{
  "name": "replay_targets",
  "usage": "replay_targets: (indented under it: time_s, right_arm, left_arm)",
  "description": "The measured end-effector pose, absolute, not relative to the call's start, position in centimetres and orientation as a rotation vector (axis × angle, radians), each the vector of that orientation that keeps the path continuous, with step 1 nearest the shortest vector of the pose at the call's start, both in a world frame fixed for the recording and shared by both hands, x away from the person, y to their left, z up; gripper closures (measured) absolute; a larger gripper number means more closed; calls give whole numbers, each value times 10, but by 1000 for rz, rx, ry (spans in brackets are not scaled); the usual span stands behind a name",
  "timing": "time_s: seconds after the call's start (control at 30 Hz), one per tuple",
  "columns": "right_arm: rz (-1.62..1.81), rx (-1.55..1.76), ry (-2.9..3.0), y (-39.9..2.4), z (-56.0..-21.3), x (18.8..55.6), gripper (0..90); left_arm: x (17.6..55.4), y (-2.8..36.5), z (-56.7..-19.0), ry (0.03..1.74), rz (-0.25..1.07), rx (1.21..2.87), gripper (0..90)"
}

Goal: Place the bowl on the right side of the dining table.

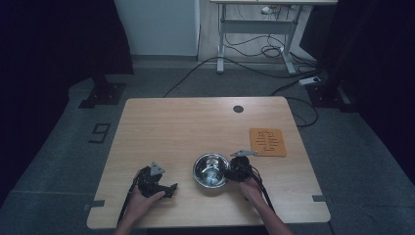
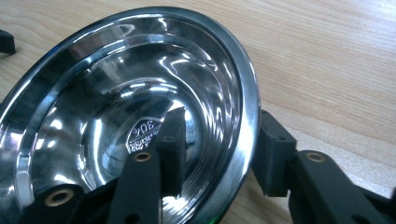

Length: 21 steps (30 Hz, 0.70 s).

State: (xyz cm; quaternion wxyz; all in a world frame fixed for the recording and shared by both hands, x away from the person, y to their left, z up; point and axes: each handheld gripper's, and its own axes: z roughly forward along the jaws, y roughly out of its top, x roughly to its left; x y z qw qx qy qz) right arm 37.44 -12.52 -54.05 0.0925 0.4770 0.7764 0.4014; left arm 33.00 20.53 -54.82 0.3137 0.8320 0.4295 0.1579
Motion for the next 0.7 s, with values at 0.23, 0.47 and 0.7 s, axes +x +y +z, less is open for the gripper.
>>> replay_targets:
  time_s: [0.23,0.47,0.7]
  right_arm:
    - [1177,1463,2322,-125,-543,376,716]
    - [1193,1510,2314,-126,-543,378,811]
    - [1257,1601,2307,-133,-544,382,850]
  left_arm:
    - [330,205,-548,1132,416,2194,0]
    - [330,205,-548,1132,416,2193,0]
    - [330,205,-548,1133,416,2193,0]
